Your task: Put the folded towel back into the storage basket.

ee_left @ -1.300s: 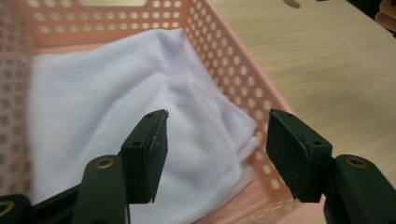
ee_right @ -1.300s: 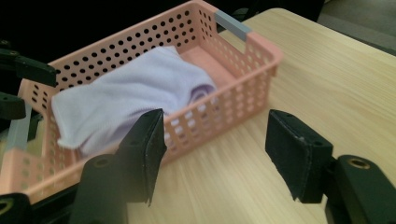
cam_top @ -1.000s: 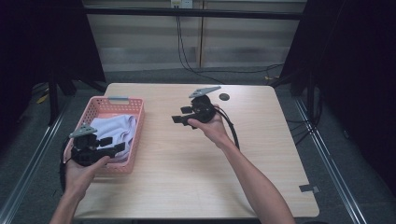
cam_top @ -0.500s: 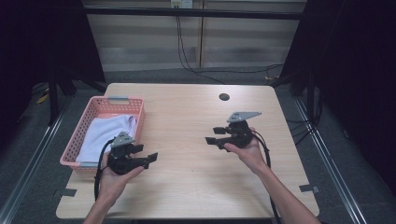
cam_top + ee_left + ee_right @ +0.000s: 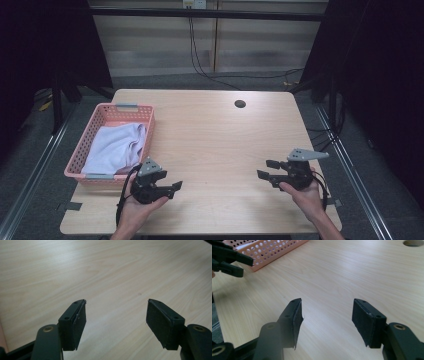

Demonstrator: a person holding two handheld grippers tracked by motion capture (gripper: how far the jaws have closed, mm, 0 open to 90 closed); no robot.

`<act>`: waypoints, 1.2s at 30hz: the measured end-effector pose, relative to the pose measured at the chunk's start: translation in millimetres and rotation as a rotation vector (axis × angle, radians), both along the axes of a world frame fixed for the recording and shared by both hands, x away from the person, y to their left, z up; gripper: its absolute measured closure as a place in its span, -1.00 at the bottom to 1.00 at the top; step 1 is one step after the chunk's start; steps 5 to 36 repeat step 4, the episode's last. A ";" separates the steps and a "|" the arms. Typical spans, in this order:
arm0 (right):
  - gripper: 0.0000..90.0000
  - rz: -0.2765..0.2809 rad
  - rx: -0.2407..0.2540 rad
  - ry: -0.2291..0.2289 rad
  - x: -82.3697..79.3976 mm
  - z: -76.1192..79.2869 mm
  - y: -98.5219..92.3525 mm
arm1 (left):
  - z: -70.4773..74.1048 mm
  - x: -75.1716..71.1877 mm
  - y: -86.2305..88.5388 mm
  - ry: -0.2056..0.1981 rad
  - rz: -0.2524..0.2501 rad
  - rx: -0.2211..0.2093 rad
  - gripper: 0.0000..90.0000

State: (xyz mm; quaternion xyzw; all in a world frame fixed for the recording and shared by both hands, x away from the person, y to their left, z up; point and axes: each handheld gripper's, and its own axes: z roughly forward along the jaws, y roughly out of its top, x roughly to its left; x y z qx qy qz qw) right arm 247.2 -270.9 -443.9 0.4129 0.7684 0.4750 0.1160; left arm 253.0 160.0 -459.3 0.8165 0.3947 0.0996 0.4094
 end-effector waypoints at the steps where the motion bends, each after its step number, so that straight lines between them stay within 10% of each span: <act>1: -0.10 -0.006 -0.011 0.009 -2.5 -3.7 -2.7 | -3.7 -1.2 0.1 0.013 -0.001 -0.004 -0.28; 36: -0.14 -0.015 -0.030 0.032 -3.4 -12.5 -7.7 | -9.4 -2.0 2.5 0.029 0.007 0.016 -0.28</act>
